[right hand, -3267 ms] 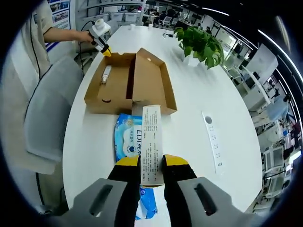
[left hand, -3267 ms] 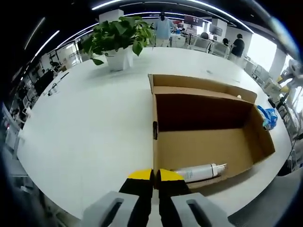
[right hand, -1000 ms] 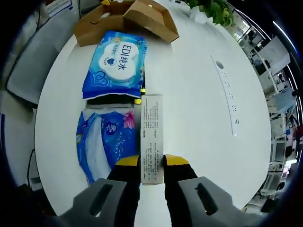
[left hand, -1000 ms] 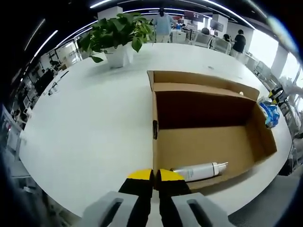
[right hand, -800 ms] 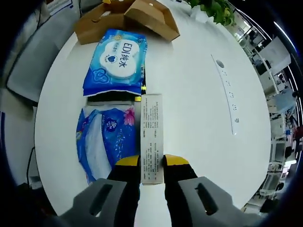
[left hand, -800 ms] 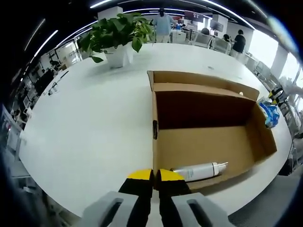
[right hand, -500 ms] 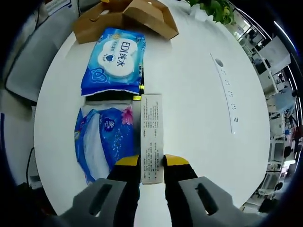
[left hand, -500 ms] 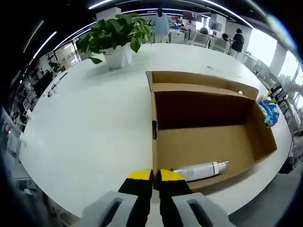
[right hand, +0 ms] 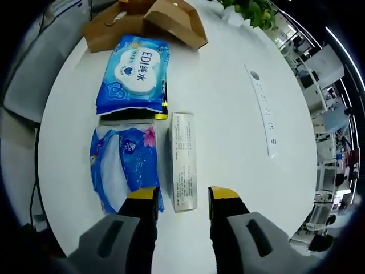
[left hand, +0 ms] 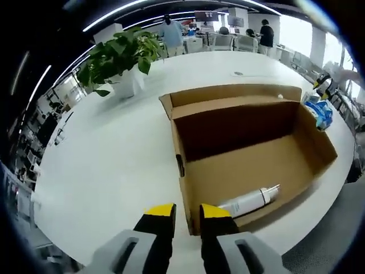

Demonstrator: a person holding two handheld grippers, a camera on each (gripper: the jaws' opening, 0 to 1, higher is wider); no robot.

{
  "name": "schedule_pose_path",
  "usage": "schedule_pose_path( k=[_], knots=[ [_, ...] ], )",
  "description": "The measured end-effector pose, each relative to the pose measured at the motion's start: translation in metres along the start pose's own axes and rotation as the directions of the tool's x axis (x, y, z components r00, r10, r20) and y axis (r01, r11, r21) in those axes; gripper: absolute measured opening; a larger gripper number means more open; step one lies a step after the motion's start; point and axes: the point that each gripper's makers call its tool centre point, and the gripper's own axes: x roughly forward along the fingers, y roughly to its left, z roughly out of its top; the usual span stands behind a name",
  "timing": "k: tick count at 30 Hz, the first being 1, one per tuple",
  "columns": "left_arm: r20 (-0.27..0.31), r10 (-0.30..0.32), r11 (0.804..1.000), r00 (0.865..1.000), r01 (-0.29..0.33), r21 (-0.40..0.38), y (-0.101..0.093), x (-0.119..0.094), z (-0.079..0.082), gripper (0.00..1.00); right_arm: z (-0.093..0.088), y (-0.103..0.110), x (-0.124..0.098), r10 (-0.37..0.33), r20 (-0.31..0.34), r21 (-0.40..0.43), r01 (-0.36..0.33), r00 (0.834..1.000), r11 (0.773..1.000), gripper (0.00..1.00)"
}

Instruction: Operate the shoe box by opening the lid, removing the specified soft item, and placing it in the target area until the item is outside and the box remains undamaged.

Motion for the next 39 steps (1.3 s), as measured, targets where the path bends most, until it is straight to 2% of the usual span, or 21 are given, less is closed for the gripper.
schedule_pose_path(
  k=[4,8,12,16,21,25,31,33,37,39],
  knots=[
    [0.001,-0.008,0.999,1.000,0.008,0.037,-0.001,-0.001,0.002,0.22,-0.001,-0.003,-0.005,-0.023,0.007,0.028,0.023,1.000,0.999,0.41],
    [0.003,-0.043,0.997,0.999,0.043,0.071,-0.005,-0.003,0.007,0.26,0.002,0.000,-0.016,-0.052,0.021,0.060,0.050,0.998,0.997,0.45],
    [0.026,-0.061,0.993,0.998,0.058,0.101,-0.005,-0.008,0.016,0.26,0.007,0.004,-0.026,-0.088,0.046,0.153,0.080,0.995,0.985,0.51],
    [0.037,-0.097,0.984,0.995,0.090,0.154,-0.007,-0.011,0.026,0.29,0.012,0.012,-0.035,-0.111,0.071,0.191,0.096,0.991,0.977,0.56],
    [0.010,-0.153,0.968,0.988,0.148,0.202,-0.010,-0.014,0.032,0.31,0.029,0.033,-0.046,-0.147,0.153,0.322,0.091,0.977,0.942,0.65],
    [0.008,-0.208,0.955,0.978,0.201,0.219,-0.015,-0.017,0.040,0.33,0.036,0.045,-0.054,-0.177,0.182,0.360,0.102,0.967,0.927,0.67],
    [-0.017,-0.261,0.923,0.965,0.255,0.289,-0.025,-0.016,0.051,0.37,0.044,0.063,-0.067,-0.225,0.217,0.438,0.112,0.950,0.892,0.73],
    [-0.030,-0.291,0.908,0.956,0.286,0.308,-0.032,-0.015,0.053,0.39,0.047,0.069,-0.071,-0.242,0.229,0.452,0.117,0.943,0.884,0.75],
    [-0.058,-0.322,0.873,0.945,0.320,0.367,-0.040,-0.009,0.059,0.42,0.056,0.081,-0.081,-0.287,0.264,0.515,0.117,0.921,0.849,0.80],
    [-0.081,-0.354,0.848,0.932,0.356,0.393,-0.047,-0.007,0.060,0.42,0.061,0.088,-0.085,-0.308,0.283,0.541,0.114,0.908,0.833,0.82]
  ],
)
